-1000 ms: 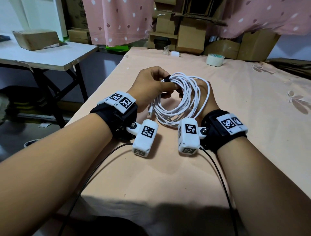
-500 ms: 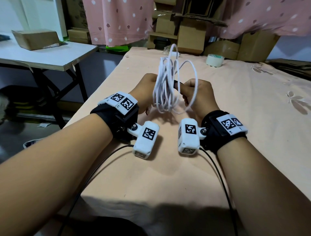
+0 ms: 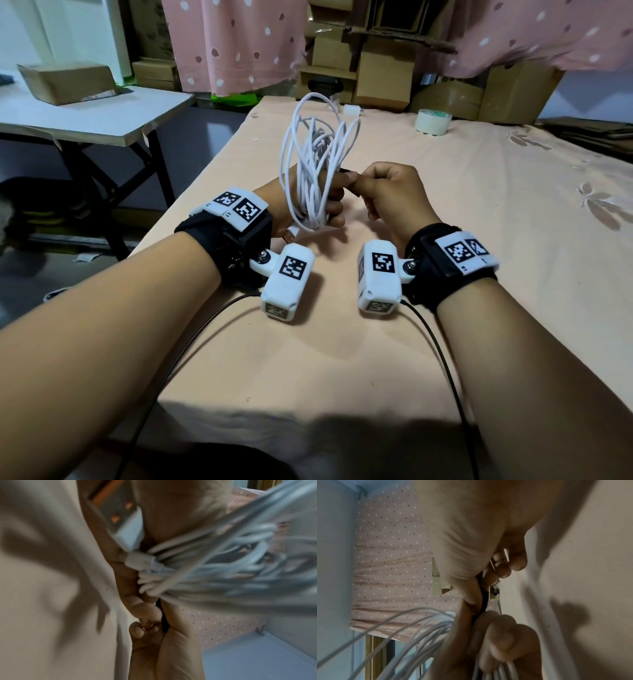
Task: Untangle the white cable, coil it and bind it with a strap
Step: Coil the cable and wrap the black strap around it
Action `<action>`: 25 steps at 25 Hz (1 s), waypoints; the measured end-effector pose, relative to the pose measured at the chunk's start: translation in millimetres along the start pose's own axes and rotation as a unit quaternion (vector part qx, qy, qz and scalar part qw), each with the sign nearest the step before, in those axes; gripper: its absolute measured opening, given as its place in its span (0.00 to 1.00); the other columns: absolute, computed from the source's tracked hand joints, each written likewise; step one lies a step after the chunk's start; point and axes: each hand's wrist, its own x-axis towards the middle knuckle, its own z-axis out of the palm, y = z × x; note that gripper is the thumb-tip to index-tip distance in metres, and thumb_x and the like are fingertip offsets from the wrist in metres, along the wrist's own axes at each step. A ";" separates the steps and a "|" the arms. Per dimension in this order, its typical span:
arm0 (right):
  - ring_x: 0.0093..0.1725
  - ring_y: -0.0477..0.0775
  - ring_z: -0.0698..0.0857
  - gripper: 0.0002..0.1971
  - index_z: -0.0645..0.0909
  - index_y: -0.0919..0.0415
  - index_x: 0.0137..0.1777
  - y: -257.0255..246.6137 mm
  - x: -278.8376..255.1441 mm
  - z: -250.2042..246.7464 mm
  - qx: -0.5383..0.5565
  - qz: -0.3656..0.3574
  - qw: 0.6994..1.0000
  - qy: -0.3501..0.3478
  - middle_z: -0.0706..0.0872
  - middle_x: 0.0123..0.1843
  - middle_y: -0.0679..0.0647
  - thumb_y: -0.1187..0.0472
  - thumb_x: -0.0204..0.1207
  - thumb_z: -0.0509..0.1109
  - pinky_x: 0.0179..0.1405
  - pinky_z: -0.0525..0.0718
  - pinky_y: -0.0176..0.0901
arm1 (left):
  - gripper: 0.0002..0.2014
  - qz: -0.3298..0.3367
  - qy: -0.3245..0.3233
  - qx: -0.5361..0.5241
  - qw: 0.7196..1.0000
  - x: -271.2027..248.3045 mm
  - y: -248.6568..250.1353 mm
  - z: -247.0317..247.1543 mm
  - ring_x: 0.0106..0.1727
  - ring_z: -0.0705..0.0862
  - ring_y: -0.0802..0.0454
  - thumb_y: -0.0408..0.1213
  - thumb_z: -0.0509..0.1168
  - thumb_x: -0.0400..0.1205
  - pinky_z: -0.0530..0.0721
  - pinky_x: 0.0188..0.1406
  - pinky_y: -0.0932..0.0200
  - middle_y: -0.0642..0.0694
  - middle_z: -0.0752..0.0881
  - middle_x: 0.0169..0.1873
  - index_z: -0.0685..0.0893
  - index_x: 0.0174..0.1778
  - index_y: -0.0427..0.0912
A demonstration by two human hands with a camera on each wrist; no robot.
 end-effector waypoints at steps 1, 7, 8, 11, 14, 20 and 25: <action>0.25 0.51 0.67 0.16 0.75 0.57 0.29 1.1 -0.4 -0.4 0.030 0.016 0.999 -0.014 0.70 0.25 0.53 0.60 0.72 0.78 0.26 0.63 0.42 | 0.10 -0.007 -0.001 -0.017 1.000 1.4 3.6 1.8 0.20 0.74 0.57 0.36 0.62 0.90 0.85 0.30 0.59 0.44 0.72 0.28 0.77 0.54 0.30; 0.26 0.50 0.69 0.12 0.80 0.55 0.36 3.5 3.7 -4.5 0.164 0.097 0.980 -0.059 0.74 0.27 0.51 0.54 0.80 0.74 0.25 0.62 0.41 | 0.16 -0.051 0.004 -0.050 0.997 1.2 14.4 13.8 0.16 0.73 0.59 0.42 0.50 0.93 0.85 0.25 0.61 0.54 0.71 0.16 0.79 0.46 0.40; 0.26 0.49 0.71 0.10 0.82 0.56 0.40 3.0 4.1 -5.8 0.177 0.100 0.978 -0.053 0.76 0.28 0.50 0.54 0.82 0.73 0.24 0.64 0.40 | 0.17 -0.051 0.005 -0.052 0.997 -0.5 14.8 15.4 0.16 0.73 0.59 0.42 0.49 0.93 0.85 0.25 0.61 0.53 0.71 0.16 0.80 0.48 0.40; 0.26 0.47 0.74 0.09 0.84 0.62 0.44 3.8 5.2 -7.6 0.188 0.093 0.977 -0.031 0.79 0.28 0.51 0.57 0.82 0.74 0.21 0.71 0.36 | 0.18 -0.041 0.008 -0.059 0.997 -0.4 13.9 16.4 0.18 0.74 0.57 0.41 0.49 0.93 0.86 0.26 0.60 0.51 0.73 0.19 0.81 0.50 0.38; 0.26 0.47 0.77 0.11 0.85 0.64 0.44 5.9 6.6 -7.3 0.197 0.111 0.974 -0.008 0.82 0.28 0.52 0.56 0.83 0.74 0.22 0.75 0.34 | 0.17 -0.048 0.016 -0.077 0.996 -0.5 14.6 17.0 0.17 0.75 0.56 0.41 0.49 0.92 0.87 0.26 0.59 0.49 0.74 0.19 0.80 0.49 0.38; 0.24 0.45 0.77 0.09 0.85 0.65 0.48 7.0 7.3 -7.4 0.225 0.104 0.969 0.024 0.84 0.28 0.52 0.58 0.83 0.74 0.22 0.76 0.34 | 0.14 -0.048 0.033 -0.088 0.994 -2.0 14.9 20.4 0.17 0.77 0.54 0.41 0.49 0.92 0.88 0.24 0.58 0.48 0.75 0.18 0.77 0.59 0.38; 0.25 0.47 0.78 0.06 0.86 0.62 0.53 3.2 7.1 -8.3 0.225 0.073 0.972 0.000 0.84 0.32 0.55 0.68 0.84 0.68 0.21 0.76 0.35 | 0.15 -0.029 0.055 -0.068 0.996 -0.5 12.4 18.2 0.17 0.77 0.52 0.39 0.48 0.92 0.86 0.23 0.57 0.48 0.75 0.19 0.79 0.60 0.37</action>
